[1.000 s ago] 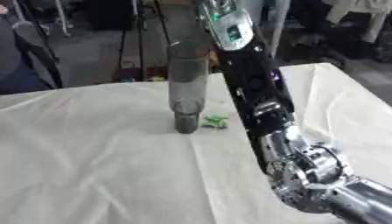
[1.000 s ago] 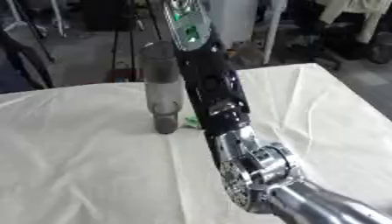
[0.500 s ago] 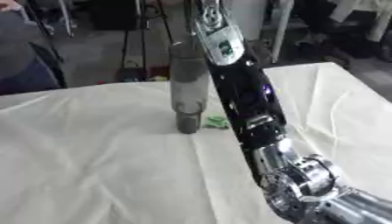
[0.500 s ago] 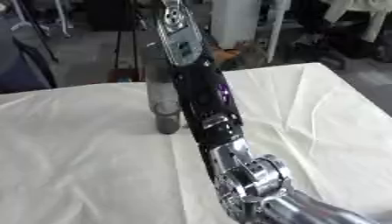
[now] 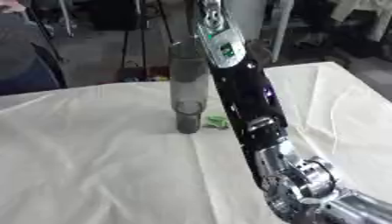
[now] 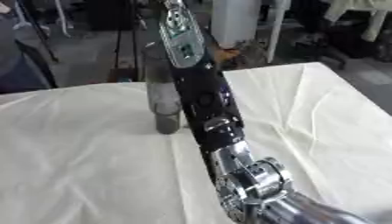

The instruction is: Arrange flowers into the vase.

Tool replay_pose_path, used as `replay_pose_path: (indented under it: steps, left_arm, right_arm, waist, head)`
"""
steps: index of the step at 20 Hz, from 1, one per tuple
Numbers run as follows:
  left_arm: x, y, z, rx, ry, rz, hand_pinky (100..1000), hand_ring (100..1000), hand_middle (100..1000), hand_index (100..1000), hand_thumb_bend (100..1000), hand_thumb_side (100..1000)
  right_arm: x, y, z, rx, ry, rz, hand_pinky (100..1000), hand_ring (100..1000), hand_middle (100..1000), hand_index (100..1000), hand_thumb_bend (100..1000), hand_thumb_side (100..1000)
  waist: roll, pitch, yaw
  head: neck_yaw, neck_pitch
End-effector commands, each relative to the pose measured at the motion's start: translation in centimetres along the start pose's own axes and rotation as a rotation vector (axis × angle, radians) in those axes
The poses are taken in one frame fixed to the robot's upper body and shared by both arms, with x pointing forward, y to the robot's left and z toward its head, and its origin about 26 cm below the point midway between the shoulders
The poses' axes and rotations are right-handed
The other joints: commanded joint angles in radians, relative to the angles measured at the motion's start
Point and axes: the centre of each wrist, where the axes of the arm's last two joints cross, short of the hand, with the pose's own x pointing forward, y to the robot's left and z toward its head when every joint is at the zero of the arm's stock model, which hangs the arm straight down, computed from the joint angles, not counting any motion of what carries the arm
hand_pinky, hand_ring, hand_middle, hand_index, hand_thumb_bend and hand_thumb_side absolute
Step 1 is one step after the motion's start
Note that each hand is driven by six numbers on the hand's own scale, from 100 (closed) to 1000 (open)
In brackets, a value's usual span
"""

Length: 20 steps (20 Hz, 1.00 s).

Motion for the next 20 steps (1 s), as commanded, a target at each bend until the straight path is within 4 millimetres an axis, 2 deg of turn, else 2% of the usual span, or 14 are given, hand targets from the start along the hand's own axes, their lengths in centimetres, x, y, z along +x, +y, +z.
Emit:
replay_pose_path:
  steps: [1,20]
  left_arm:
    - [0.83,0.32,-0.59,-0.004,-0.036,-0.009,761,738,735,786,730,957]
    - [0.9,0.2,-0.65,-0.005,-0.041,-0.005,762,738,733,786,729,958]
  right_arm:
    - [1.3,-0.69,-0.76,-0.018,-0.04,0.006,100,100,100,110,100,1000]
    - [0.98,-1.08,-0.54,-0.033,-0.026,0.006,100,100,100,114,100,1000]
  waist:
    - [0.007,-0.01,0.001]
    - [0.016,-0.003,0.009]
  head:
    - [0.001,-0.008]
    - [-0.004,-0.016]
